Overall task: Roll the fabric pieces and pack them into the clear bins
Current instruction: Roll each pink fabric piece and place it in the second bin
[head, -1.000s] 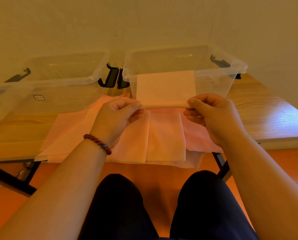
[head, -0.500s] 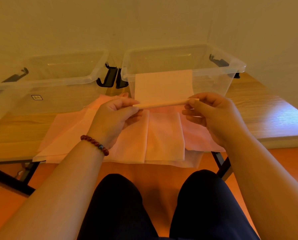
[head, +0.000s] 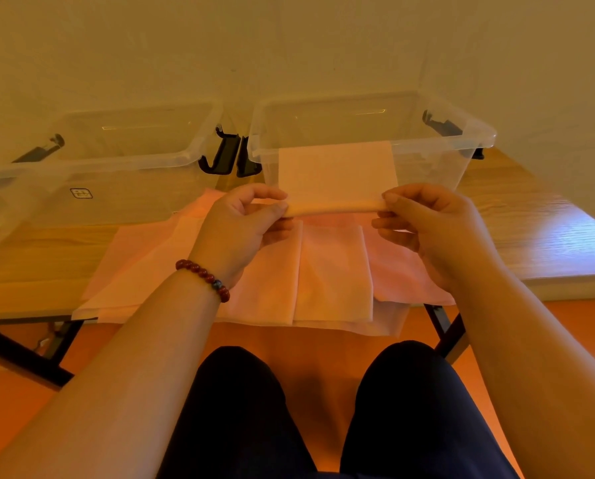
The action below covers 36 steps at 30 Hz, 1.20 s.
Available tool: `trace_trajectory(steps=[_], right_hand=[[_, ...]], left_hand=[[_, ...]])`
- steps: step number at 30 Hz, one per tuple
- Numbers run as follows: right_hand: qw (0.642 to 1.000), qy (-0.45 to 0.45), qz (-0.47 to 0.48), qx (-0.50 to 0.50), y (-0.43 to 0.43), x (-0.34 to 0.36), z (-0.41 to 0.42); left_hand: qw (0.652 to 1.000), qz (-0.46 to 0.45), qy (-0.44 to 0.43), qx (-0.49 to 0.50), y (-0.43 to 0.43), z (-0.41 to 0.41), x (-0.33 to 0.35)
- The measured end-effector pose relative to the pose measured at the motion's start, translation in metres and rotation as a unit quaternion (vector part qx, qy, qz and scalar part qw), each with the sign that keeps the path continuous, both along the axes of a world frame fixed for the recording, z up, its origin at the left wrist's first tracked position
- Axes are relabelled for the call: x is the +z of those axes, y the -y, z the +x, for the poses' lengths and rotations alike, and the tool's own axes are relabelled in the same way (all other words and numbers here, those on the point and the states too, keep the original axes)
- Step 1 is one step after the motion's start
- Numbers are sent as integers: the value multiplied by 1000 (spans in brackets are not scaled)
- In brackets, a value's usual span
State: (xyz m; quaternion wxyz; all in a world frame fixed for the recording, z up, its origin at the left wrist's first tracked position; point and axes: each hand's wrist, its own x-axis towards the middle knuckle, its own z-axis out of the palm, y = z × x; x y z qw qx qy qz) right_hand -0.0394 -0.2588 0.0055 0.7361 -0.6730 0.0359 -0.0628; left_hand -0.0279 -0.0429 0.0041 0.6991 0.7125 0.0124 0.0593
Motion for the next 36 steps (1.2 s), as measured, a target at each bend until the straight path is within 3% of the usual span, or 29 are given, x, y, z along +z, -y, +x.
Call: trace_trajectory(steps=[9, 17, 36], right_hand=[[1000, -4, -14, 1, 5, -2, 1], [1000, 2, -20, -13, 1, 2, 5], [998, 4, -52, -33, 3, 0, 6]], left_hand=[[999, 7, 31, -16, 0, -2, -4], [1000, -13, 7, 2, 0, 4, -8], [999, 31, 21, -28, -2, 4, -3]])
